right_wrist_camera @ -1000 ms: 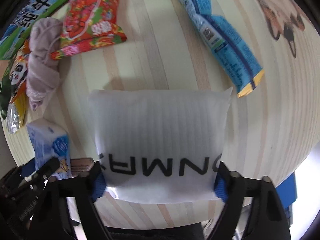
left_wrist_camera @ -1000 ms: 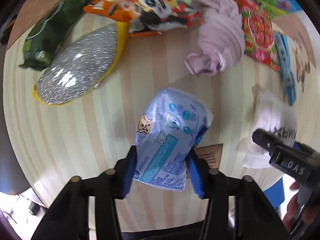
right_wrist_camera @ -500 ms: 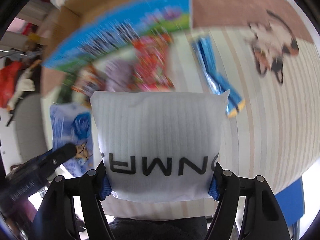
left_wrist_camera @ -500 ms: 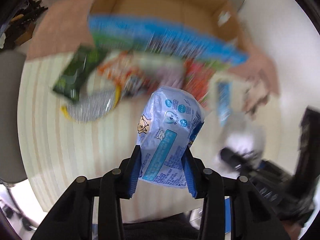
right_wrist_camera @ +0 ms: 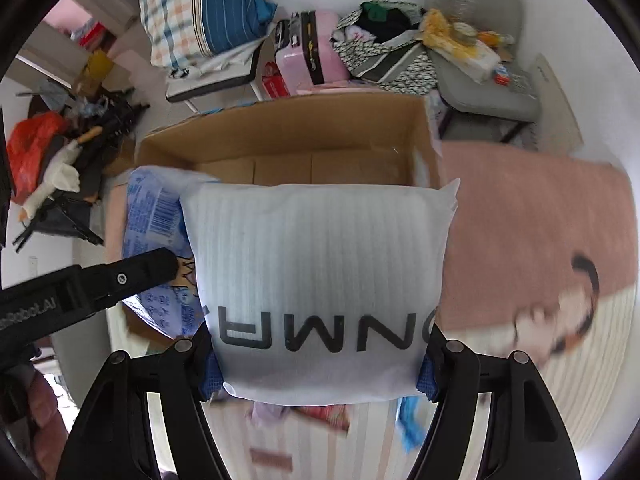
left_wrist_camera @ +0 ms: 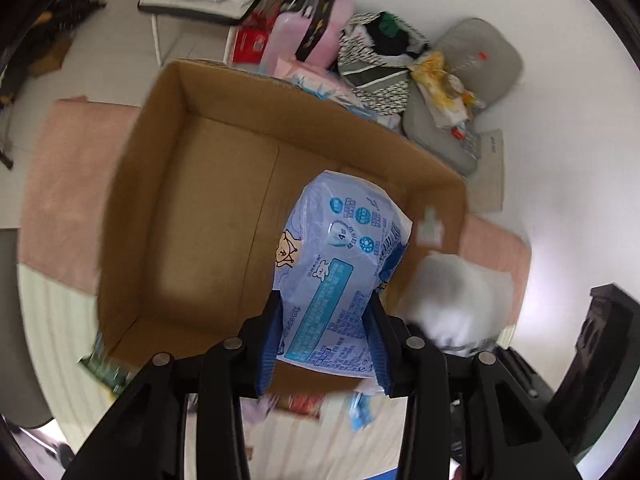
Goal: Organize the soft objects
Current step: 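Carry both packs into the cardboard box and open both tools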
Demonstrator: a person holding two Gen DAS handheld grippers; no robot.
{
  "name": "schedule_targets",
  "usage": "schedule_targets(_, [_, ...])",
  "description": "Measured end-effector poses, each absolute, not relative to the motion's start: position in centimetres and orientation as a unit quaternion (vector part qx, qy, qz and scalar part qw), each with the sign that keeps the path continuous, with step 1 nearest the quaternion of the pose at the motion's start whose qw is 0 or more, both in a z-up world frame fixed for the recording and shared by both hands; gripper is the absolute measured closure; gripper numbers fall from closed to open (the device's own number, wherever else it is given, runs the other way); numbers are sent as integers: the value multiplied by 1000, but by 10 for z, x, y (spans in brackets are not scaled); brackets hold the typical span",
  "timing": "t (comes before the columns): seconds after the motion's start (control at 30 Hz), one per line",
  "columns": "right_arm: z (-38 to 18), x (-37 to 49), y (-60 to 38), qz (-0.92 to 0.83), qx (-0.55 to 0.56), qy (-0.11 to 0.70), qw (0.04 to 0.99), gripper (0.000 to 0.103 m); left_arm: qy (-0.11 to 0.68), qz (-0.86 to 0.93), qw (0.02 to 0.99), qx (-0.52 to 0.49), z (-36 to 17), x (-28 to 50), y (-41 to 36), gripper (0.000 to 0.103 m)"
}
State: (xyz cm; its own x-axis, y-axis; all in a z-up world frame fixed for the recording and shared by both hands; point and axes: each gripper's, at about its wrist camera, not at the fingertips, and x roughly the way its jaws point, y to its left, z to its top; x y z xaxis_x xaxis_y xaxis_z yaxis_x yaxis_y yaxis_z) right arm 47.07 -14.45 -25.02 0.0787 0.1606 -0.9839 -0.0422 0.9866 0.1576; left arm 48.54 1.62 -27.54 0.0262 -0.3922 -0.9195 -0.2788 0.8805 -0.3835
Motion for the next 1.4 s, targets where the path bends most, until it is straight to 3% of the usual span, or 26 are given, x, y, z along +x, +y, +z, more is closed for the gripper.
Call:
schedule_targets(0.37, [-376, 563, -132, 52, -1, 718, 694, 28, 747, -17, 612, -259, -368, 547, 10, 66])
schedule_targets(0.53, [-400, 575, -130, 47, -12, 727, 684, 22, 752, -15, 618, -227, -374, 549, 4, 62])
schedule_targets(0.57, [-401, 576, -131, 48, -5, 730, 682, 21, 757, -15, 621, -206, -373, 549, 1, 56])
schedule_targets(0.67, [-395, 574, -127, 53, -7, 729, 683, 8, 757, -21, 634, -158, -362, 548, -7, 25])
schedule_targets(0.77, [-381, 571, -124, 48, -14, 723, 689, 0, 744, -21, 653, -140, -343, 543, -4, 11])
schedule_targets(0.97, [-340, 553, -128, 30, -28, 704, 709, 0, 714, -23, 691, -106, -302, 519, 3, 3])
schedule_targets(1.4, [-256, 439, -142, 33, 6, 654, 756, 0, 629, 3, 776, -35, -219, 420, 23, 3])
